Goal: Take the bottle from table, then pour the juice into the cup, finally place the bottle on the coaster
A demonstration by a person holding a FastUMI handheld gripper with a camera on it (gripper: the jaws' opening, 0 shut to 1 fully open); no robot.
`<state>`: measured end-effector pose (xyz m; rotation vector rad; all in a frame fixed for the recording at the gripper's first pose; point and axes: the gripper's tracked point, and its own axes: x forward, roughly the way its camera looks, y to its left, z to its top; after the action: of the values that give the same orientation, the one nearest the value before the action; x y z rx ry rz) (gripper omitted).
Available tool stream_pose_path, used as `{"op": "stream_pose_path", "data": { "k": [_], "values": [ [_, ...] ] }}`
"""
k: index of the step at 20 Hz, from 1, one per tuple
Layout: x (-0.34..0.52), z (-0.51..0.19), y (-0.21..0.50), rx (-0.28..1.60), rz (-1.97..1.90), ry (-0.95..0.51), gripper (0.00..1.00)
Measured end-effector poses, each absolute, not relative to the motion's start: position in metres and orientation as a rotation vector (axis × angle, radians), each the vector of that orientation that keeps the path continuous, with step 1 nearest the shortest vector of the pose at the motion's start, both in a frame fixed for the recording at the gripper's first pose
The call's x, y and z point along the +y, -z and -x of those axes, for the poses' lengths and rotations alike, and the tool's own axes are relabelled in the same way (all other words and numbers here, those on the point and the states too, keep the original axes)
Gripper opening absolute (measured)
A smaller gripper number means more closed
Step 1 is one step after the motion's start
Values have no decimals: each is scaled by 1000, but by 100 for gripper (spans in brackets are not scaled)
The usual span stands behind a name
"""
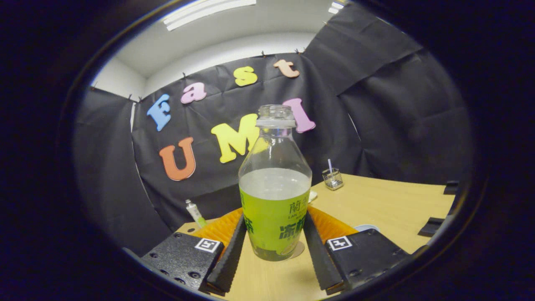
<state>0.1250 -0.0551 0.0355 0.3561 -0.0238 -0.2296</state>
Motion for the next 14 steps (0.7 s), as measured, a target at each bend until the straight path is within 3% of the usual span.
{"op": "stream_pose_path", "data": {
  "k": [14],
  "values": [
    [-45,-222,-4,169,-61,264,79]
  ]
}}
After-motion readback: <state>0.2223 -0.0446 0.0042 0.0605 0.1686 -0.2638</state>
